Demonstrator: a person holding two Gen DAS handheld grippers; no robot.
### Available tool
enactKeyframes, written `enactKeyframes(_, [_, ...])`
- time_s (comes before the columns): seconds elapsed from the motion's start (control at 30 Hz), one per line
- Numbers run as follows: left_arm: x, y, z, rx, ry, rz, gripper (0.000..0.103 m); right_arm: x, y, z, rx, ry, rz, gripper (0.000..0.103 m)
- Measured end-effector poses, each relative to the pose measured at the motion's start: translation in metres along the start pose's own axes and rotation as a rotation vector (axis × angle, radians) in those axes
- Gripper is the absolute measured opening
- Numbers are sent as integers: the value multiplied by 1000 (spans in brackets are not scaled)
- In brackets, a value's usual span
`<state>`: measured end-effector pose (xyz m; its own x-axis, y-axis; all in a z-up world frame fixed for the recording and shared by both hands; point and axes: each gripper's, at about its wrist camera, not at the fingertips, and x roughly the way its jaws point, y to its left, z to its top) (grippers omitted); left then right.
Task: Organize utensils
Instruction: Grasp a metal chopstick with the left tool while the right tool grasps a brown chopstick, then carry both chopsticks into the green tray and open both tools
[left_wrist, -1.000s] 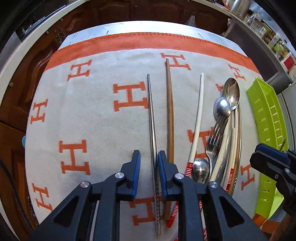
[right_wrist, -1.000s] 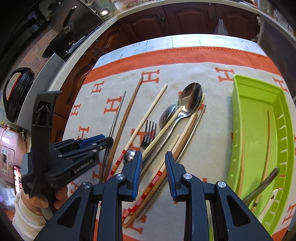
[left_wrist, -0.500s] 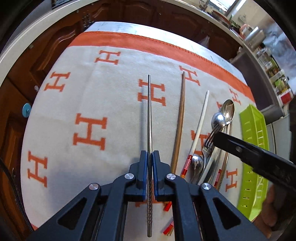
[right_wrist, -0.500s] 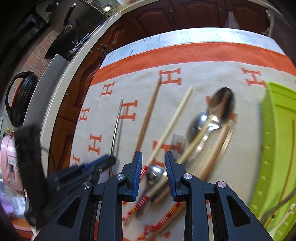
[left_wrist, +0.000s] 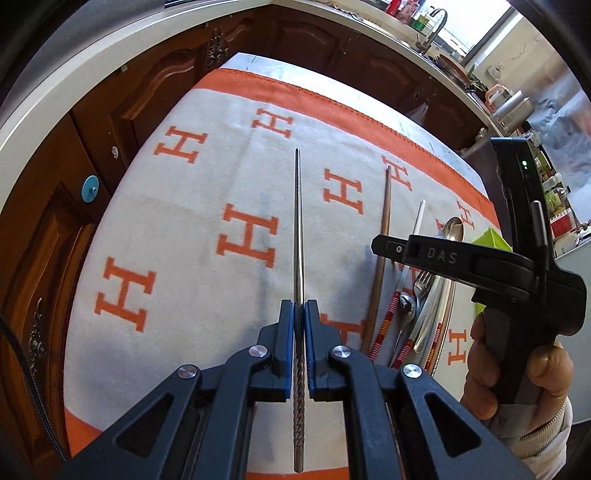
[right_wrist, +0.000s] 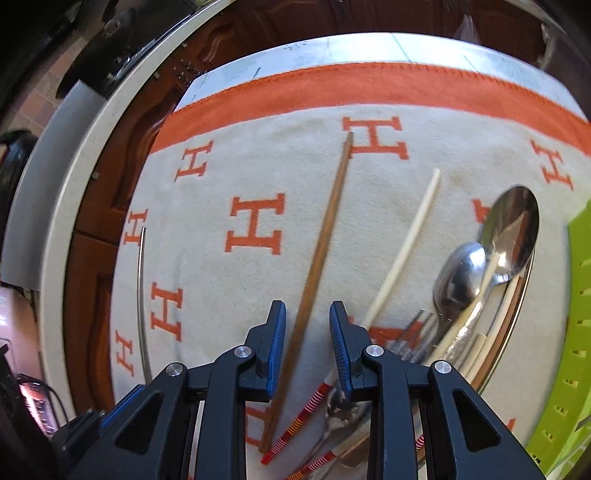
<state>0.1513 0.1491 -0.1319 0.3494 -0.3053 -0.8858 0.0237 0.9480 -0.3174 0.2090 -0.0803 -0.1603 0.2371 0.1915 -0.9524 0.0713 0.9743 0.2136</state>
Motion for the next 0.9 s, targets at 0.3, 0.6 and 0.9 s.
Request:
enactKeyframes(0.3, [-15,8,-9,-27,-6,-8,3,1,30,-17,-116,-48,-150,9])
enactKeyframes(0.6, [-38,-9,-21,-2,-30,-15,3,-41,7,-36,0,-61,148,6])
enactKeyframes(0.9, [-52,-70,-39,90,-24,-75,3,-137,-59,-88,68,-180,287,6])
